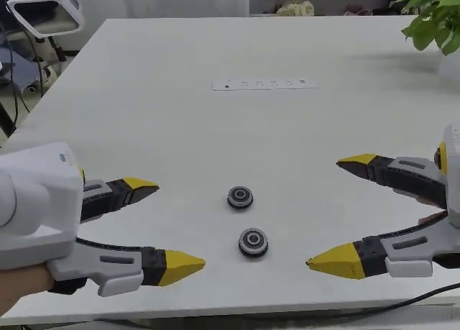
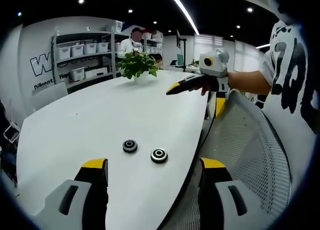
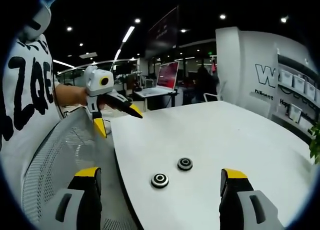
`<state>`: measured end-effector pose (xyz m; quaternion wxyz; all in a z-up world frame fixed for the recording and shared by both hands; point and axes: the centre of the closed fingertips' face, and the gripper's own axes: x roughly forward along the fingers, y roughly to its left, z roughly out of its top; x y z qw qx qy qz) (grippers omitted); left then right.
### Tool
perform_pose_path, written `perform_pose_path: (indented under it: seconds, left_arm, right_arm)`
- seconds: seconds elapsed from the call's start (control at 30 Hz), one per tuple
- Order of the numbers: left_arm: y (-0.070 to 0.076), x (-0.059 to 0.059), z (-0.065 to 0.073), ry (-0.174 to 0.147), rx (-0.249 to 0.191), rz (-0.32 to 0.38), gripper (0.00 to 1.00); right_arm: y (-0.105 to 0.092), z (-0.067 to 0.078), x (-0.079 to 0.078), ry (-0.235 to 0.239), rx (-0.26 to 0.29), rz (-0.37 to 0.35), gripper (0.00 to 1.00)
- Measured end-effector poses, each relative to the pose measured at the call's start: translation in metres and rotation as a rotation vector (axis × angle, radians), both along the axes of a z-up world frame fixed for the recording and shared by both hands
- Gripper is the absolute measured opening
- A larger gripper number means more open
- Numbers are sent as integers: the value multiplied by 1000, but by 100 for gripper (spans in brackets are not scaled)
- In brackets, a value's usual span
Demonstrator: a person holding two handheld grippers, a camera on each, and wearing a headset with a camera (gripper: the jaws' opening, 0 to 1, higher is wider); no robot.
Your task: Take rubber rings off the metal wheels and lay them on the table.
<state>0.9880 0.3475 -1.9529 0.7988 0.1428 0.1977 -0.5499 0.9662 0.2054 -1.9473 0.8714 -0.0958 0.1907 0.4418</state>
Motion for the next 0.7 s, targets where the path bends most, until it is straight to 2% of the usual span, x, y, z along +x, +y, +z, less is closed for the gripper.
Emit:
perform_pose_path:
  seconds: [0.1,0.2,0.4,0.7]
  left_arm:
    - [0,2,1,4,-7,3,71]
    - [0,4,0,-7,5,-1,70]
    - [-2,6,-4,2,13,-10,70]
    - [-4,15,-7,10,12,-10,70]
  right_arm:
    - [2,-2,1,8,-1,13,99]
    - [3,-5,3,17,-13,28,99]
    - [7,-9,8,22,-21,51,99]
    - [12,-19,12,31,-30,81,99]
